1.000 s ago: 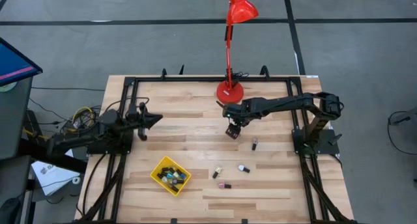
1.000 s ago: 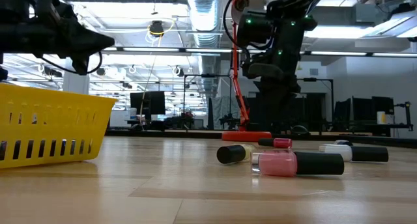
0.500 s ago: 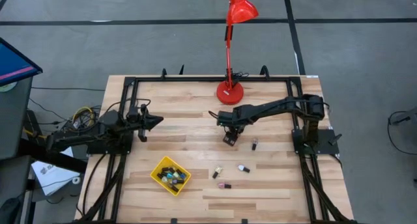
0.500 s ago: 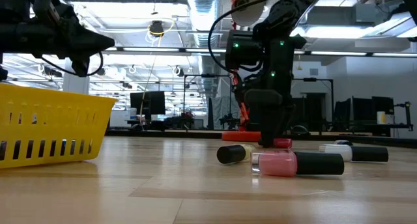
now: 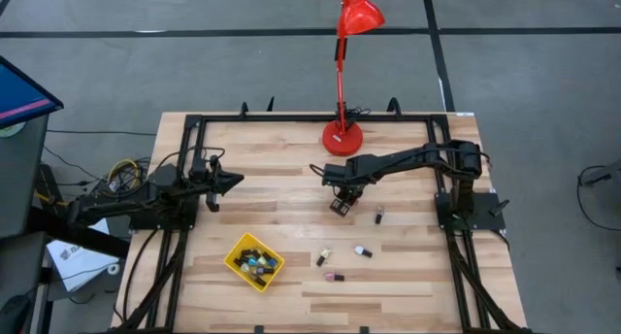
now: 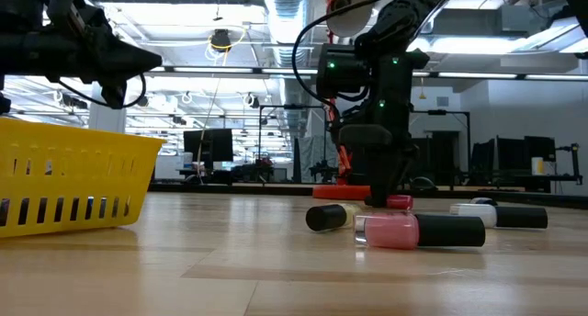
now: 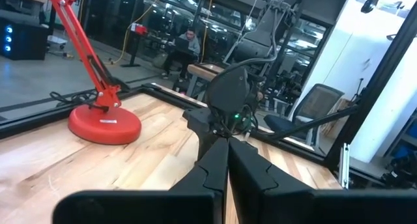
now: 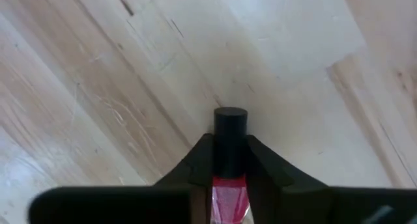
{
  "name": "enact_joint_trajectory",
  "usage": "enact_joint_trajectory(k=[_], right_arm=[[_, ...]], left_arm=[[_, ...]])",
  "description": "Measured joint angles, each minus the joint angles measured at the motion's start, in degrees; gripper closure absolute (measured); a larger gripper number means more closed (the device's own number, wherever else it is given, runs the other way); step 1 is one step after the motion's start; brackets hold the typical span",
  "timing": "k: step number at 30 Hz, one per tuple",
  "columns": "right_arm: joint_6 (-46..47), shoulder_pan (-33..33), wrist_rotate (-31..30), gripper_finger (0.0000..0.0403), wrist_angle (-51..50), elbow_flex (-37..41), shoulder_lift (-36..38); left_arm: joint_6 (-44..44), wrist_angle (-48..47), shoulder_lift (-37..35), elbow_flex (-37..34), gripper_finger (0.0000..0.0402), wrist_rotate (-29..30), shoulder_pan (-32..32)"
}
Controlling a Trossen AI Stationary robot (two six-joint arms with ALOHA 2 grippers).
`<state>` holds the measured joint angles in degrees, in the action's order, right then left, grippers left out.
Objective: Pick & Place Nail Polish
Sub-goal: Put the red nail polish bottle into the yellow basket
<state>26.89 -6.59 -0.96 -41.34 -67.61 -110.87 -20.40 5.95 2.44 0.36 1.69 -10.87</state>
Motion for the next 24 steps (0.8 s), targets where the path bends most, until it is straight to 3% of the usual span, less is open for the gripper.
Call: enact_joint_trajectory(k=[14,24], right_arm=[[0.2,0.4,1.3,0.0359,-1.5,-7.2,-0.4],[1.7,3.2,-2.0,0.0359,-0.9,-14.9,-0.4]], left_arm=[[0.0,0.6,-0.1,0.0,0.0396,0.0,0.0],[0.0,2.3,-2.4,0.0,0.0391,0.0,6.1]])
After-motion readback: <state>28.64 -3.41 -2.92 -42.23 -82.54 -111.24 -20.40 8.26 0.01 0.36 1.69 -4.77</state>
